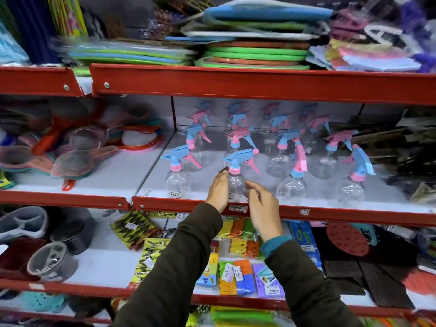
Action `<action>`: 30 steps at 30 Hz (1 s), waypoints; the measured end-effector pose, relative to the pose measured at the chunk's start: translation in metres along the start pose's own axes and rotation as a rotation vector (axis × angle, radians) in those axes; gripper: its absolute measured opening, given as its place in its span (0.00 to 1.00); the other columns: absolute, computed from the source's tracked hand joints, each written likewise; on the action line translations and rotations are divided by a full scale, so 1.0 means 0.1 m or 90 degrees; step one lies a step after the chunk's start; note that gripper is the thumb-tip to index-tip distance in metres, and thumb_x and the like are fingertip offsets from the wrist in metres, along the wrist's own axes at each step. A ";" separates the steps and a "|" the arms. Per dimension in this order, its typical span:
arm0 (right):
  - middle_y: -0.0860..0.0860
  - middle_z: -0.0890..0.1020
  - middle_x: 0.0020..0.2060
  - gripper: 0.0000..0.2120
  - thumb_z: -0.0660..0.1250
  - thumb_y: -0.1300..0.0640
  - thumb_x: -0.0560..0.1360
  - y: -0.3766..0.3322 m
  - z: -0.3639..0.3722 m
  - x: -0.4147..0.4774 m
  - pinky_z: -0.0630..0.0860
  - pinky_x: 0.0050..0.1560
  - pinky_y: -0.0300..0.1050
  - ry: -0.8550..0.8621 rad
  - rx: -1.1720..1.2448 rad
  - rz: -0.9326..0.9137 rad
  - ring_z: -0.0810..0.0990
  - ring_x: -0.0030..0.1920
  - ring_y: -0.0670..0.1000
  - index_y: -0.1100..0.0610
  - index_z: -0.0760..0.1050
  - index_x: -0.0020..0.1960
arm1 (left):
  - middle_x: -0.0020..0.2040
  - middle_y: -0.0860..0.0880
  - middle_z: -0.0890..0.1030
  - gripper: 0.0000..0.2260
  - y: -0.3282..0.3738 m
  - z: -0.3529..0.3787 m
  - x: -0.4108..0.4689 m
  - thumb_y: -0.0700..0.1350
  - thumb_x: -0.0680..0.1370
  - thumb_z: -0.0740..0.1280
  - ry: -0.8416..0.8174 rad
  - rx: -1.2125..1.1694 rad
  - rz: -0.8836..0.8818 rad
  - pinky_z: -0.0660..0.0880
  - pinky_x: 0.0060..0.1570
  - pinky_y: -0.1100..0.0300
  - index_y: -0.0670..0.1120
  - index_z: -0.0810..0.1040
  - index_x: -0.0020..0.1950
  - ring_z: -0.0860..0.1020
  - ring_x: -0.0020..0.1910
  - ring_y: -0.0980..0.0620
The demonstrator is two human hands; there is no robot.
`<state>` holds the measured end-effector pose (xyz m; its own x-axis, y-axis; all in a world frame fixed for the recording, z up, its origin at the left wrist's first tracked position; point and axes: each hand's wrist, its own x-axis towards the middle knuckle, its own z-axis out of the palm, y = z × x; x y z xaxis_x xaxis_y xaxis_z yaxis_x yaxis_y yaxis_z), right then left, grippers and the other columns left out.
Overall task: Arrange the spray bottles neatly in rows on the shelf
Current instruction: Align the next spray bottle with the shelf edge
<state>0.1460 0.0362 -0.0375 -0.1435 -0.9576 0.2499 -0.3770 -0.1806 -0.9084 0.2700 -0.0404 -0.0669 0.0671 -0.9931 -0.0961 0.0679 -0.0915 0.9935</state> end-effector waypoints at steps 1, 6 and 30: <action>0.54 0.81 0.64 0.18 0.57 0.57 0.81 -0.01 -0.01 -0.01 0.72 0.66 0.42 -0.004 0.001 -0.002 0.78 0.63 0.50 0.55 0.78 0.67 | 0.66 0.42 0.80 0.32 0.02 0.01 -0.02 0.68 0.68 0.56 -0.004 0.003 0.002 0.69 0.73 0.41 0.52 0.79 0.64 0.77 0.67 0.40; 0.53 0.80 0.64 0.17 0.57 0.55 0.81 -0.02 -0.05 -0.02 0.73 0.67 0.44 -0.024 0.024 0.008 0.78 0.62 0.49 0.53 0.78 0.66 | 0.69 0.42 0.78 0.35 0.19 0.04 -0.17 0.67 0.68 0.56 -0.006 0.019 0.031 0.68 0.74 0.41 0.49 0.75 0.69 0.75 0.69 0.42; 0.52 0.74 0.70 0.19 0.54 0.51 0.82 0.31 -1.01 0.22 0.65 0.74 0.48 0.120 0.157 0.083 0.71 0.70 0.50 0.54 0.72 0.69 | 0.81 0.47 0.61 0.24 0.26 1.36 -1.11 0.51 0.85 0.53 -0.057 0.169 0.168 0.52 0.71 0.69 0.45 0.59 0.81 0.60 0.80 0.53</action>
<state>0.0390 0.0321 -0.0266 -0.3509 -0.9221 0.1633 -0.1145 -0.1308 -0.9848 0.1285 0.0578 -0.0220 -0.0394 -0.9864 0.1593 -0.2009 0.1640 0.9658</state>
